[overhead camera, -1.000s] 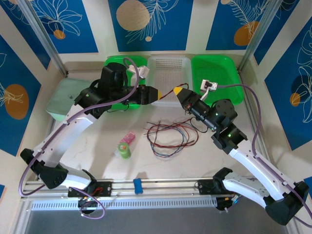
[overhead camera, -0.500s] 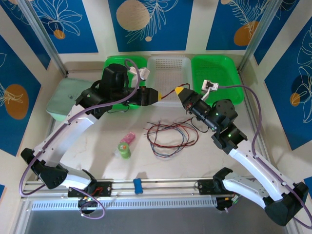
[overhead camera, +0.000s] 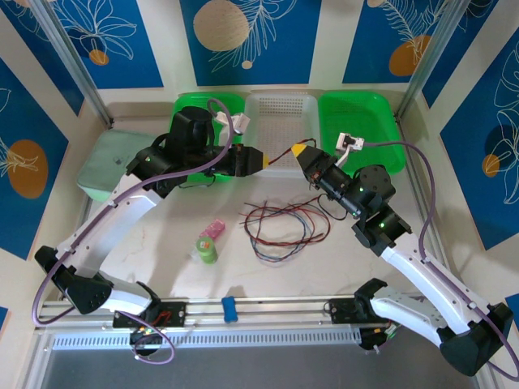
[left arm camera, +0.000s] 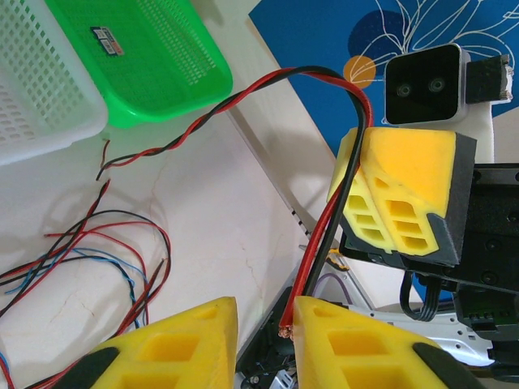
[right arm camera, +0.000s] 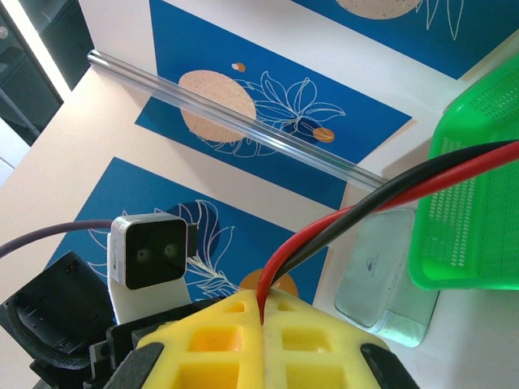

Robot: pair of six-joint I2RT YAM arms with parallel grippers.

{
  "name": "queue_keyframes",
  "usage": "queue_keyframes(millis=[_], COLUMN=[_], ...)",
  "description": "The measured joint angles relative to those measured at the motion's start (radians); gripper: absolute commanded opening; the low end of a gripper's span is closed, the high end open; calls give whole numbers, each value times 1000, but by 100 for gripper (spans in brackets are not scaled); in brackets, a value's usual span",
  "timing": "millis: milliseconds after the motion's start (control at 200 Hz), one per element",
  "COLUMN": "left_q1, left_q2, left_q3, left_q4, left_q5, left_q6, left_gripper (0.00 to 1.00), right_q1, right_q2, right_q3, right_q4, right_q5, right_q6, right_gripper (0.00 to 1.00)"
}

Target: Untangle the cables

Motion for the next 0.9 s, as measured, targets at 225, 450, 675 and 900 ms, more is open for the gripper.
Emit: queue_keyframes(millis=[225,450,675,900], left_q1=[-3,-4,-6,-6], left_q2=[0,0,2,18], left_q3=[0,0,0,0], left_q4=[0,3,8,11], left_q5=[4,11,14,14], left_q6=[0,0,1,8], left_gripper=[25,26,26,30], right_q1=[-6,-32,-42,-44], right_q2=[2,21,46,47], right_q3=[0,-26,-26,-26], right_q4=[16,64,85,87], right_q5=[-15,-51,-98,-120], right_q6=[11,68,106,127], right_gripper=[0,0,0,0])
